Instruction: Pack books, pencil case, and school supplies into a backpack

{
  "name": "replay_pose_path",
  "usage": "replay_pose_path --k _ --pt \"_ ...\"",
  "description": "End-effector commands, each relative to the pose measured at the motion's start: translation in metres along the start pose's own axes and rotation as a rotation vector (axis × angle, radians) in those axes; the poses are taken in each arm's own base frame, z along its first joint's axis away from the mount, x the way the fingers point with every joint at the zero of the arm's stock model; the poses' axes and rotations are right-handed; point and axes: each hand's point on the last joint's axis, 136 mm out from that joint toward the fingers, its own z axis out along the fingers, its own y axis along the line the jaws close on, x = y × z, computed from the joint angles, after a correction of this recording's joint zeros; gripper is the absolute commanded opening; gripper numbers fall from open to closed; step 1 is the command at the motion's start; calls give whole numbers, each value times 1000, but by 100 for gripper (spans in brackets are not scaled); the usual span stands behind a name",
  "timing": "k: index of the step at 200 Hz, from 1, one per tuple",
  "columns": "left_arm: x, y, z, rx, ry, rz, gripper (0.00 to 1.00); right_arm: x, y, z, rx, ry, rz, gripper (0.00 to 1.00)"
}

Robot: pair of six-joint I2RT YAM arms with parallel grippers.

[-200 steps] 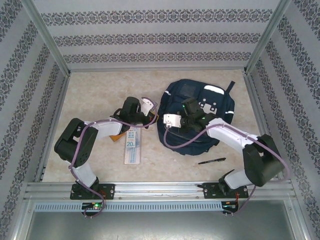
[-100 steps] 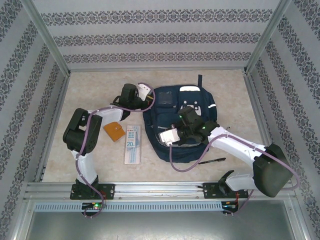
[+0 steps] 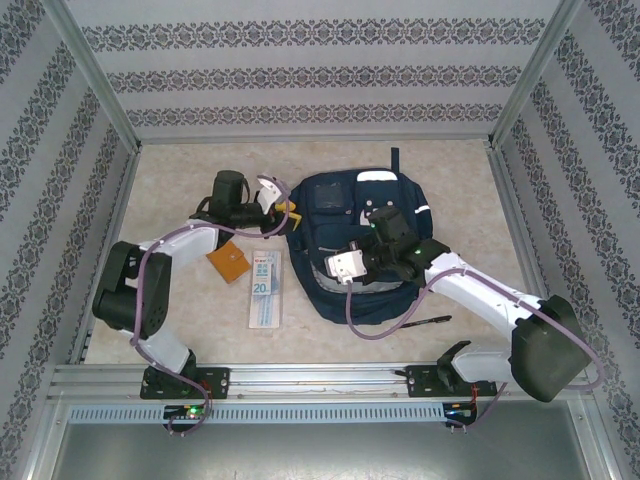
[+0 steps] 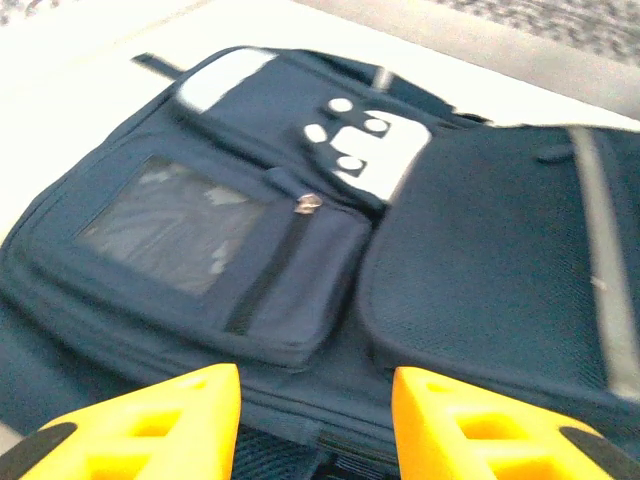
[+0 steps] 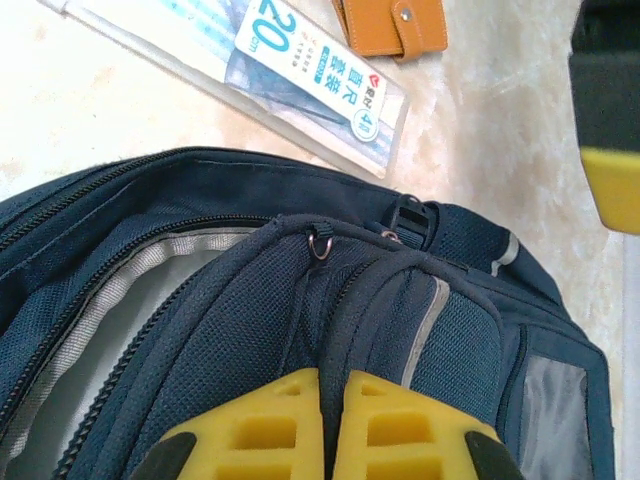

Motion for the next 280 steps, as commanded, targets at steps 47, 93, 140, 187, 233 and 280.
replay_pose_path --k 47,93,140,187,233,280 --pt "61 -41 6 240 268 253 50 -20 -19 -13 61 -62 -52 0" --pt "79 -49 21 214 329 377 51 -20 -19 -13 58 -62 -40 0" --pt "91 -45 30 139 370 440 47 -21 -19 -14 57 -63 -28 0" --pt "88 -25 41 3 373 441 38 -24 -20 -17 63 -72 -28 0" --pt "82 -36 43 70 330 452 17 -23 -16 -13 57 -77 -27 0" --pt "81 -46 38 142 291 506 0 -18 -11 -10 51 -59 -29 0"
